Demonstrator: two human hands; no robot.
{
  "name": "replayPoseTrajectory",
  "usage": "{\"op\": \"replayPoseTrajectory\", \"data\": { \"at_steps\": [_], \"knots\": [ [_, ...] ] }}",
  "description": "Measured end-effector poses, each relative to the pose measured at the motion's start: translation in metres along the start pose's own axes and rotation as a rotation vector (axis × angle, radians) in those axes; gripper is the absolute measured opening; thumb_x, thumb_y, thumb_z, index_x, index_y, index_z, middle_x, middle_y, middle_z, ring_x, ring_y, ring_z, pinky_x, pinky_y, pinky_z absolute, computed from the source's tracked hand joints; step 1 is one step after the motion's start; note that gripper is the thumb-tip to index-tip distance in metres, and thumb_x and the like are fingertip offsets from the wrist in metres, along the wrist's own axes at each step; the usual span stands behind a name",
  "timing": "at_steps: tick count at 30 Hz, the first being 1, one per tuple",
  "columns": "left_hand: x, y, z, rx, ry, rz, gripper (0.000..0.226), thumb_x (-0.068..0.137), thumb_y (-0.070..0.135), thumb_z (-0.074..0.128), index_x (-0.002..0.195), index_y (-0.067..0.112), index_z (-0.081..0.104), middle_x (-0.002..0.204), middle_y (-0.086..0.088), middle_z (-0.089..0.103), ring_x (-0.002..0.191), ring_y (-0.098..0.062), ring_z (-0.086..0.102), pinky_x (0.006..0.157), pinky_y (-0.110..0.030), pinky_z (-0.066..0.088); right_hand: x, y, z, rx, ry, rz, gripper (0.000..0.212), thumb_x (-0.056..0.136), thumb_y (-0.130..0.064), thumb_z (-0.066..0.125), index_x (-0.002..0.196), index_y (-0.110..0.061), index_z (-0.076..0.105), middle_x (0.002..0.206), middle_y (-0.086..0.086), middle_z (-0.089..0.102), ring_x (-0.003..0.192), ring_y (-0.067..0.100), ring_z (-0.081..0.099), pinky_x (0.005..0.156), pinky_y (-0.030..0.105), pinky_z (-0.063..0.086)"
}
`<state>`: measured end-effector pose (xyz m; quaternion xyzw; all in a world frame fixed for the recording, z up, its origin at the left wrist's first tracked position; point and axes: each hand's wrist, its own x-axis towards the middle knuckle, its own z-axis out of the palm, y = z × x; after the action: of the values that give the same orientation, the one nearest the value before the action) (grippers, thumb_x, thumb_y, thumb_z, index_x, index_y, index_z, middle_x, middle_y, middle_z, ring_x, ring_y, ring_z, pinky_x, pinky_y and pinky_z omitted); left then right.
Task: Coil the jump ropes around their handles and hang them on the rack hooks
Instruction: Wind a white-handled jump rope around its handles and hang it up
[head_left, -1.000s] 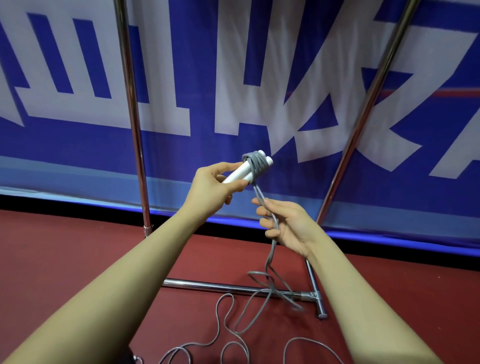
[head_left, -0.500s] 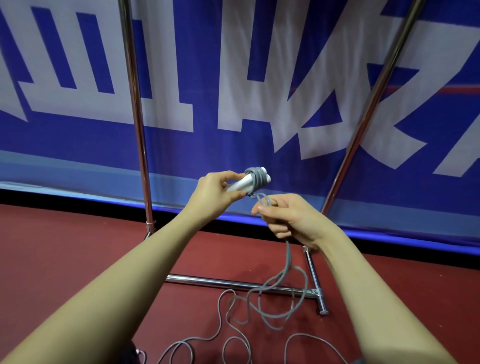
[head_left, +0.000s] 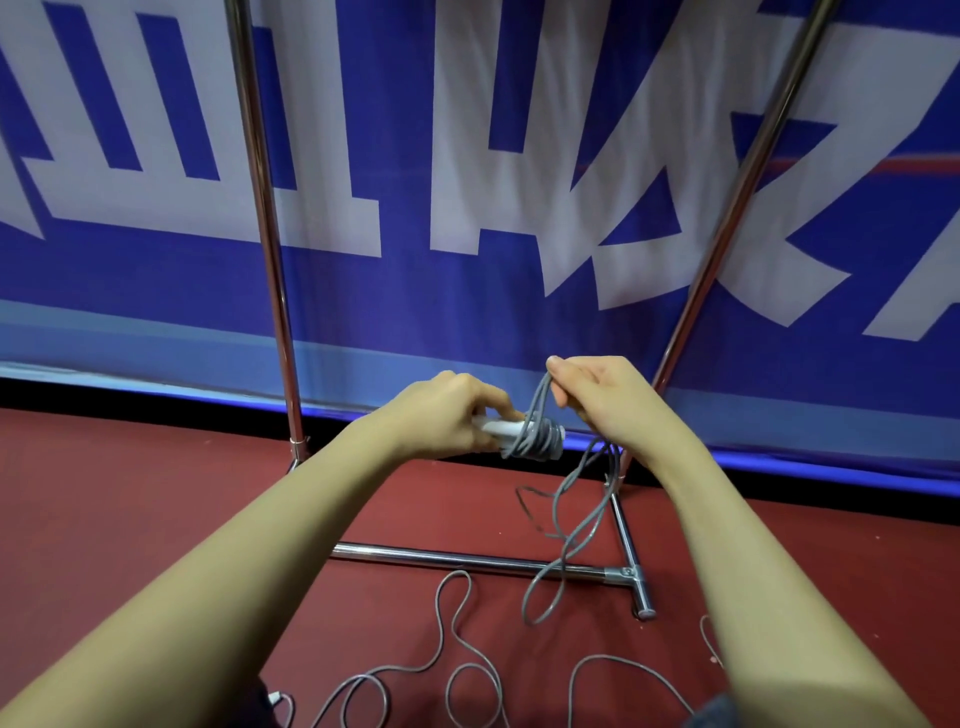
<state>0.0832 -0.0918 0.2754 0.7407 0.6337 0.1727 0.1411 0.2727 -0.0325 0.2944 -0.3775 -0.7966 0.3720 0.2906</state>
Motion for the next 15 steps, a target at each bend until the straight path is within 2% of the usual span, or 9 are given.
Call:
{"op": "replayPoseTrajectory", "data": {
  "at_steps": [3,8,11,13,15],
  "knots": [
    [0.002,0.000,0.000,-0.122,-0.052,0.064,0.023,0.078,0.030,0.074,0.098,0.039,0.069,0.085,0.006,0.069,0.080,-0.020,0.060,0.074,-0.038,0.052,0.001,0.006,0.001,-0.011,0.060,0.019,0.044,0.099,-0.037,0.046,0.061,-0.016,0.047,0.053,0.000,0.029,0.046,0.012,0.023,0.046,0.025,0.022],
    [-0.004,0.009,-0.006,-0.420,-0.084,0.161,0.022,0.073,0.027,0.075,0.091,0.037,0.067,0.092,-0.011,0.071,0.078,-0.037,0.063,0.074,-0.051,0.053,0.001,0.011,-0.002,0.005,0.102,0.026,0.043,0.099,-0.038,0.047,0.062,-0.015,0.047,0.051,-0.005,0.034,0.046,0.008,0.027,0.046,0.020,0.025],
    [-0.009,0.017,-0.013,-0.576,-0.070,0.185,0.021,0.073,0.019,0.077,0.091,0.027,0.069,0.088,-0.023,0.069,0.062,-0.028,0.055,0.055,-0.040,0.047,0.000,0.009,-0.002,0.185,0.084,0.055,0.040,0.098,-0.030,0.053,0.061,-0.016,0.052,0.048,-0.013,0.045,0.047,0.003,0.038,0.050,0.015,0.033],
    [-0.011,0.021,-0.017,-0.657,-0.010,0.184,0.021,0.074,0.010,0.080,0.091,0.016,0.068,0.082,-0.025,0.067,0.057,-0.023,0.052,0.049,-0.027,0.043,0.002,0.008,0.001,0.360,0.096,0.128,0.036,0.096,-0.023,0.056,0.061,-0.016,0.052,0.051,-0.008,0.048,0.046,0.005,0.043,0.049,0.017,0.037],
    [-0.010,0.023,-0.020,-0.703,0.083,0.151,0.020,0.076,0.005,0.079,0.088,0.015,0.067,0.078,-0.023,0.068,0.050,-0.021,0.048,0.045,-0.022,0.036,0.005,0.010,0.005,0.405,0.148,0.190,0.030,0.096,-0.008,0.052,0.067,-0.014,0.051,0.053,-0.004,0.043,0.042,0.003,0.037,0.046,0.018,0.034]
  ]
}}
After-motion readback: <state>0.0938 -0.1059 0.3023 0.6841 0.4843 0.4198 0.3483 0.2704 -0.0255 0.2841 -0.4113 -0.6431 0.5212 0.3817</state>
